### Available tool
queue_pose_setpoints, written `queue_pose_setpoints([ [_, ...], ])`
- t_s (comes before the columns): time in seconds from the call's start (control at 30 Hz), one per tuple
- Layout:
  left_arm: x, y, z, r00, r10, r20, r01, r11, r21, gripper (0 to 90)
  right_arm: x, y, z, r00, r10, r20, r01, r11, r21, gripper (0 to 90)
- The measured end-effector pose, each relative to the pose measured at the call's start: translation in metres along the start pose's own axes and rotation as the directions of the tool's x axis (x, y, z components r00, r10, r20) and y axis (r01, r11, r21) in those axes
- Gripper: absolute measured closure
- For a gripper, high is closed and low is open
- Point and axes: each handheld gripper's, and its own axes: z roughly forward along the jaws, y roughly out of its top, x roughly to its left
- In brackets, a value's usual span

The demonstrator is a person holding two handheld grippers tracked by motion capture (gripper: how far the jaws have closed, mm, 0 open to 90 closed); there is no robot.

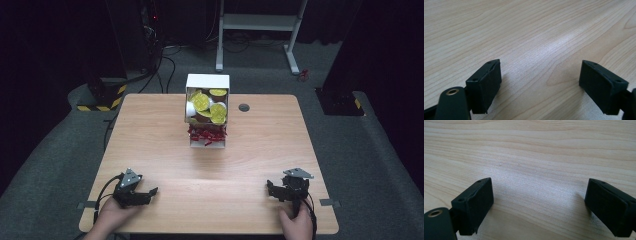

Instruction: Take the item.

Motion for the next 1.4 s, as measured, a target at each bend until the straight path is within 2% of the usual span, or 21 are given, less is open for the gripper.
queue_pose_setpoints([
  [1.23, 0.0000, 0.0002, 0.0003, 1.0000, -0.004, -0.001, 0.004, 1.0000, -0.002, 18.5, 0.0000, 0.0001, 0.0000, 1.0000, 0.000, 0.000, 0.000, 1.000, 0.000, 8.5],
  [1.33, 0.0001, 0.0002, 0.0003, 1.0000, -0.001, -0.002, 0.001, 1.0000, -0.002, 18.6, 0.0020, -0.0006, -0.0012, 0.9998, 0.015, 0.011, -0.015, 1.000, 0.001, 9.5],
  [1.37, 0.0000, 0.0002, 0.0003, 1.0000, -0.002, -0.003, 0.002, 1.0000, -0.002, 18.6, 0.0024, -0.0002, -0.0019, 0.9998, 0.017, 0.008, -0.017, 1.000, 0.005, 10.7],
  [1.4, 0.0001, 0.0002, 0.0003, 1.0000, -0.001, -0.003, 0.001, 1.0000, -0.002, 18.6, 0.0033, 0.0005, -0.0044, 0.9996, 0.021, -0.017, -0.021, 1.000, -0.004, 13.5],
])
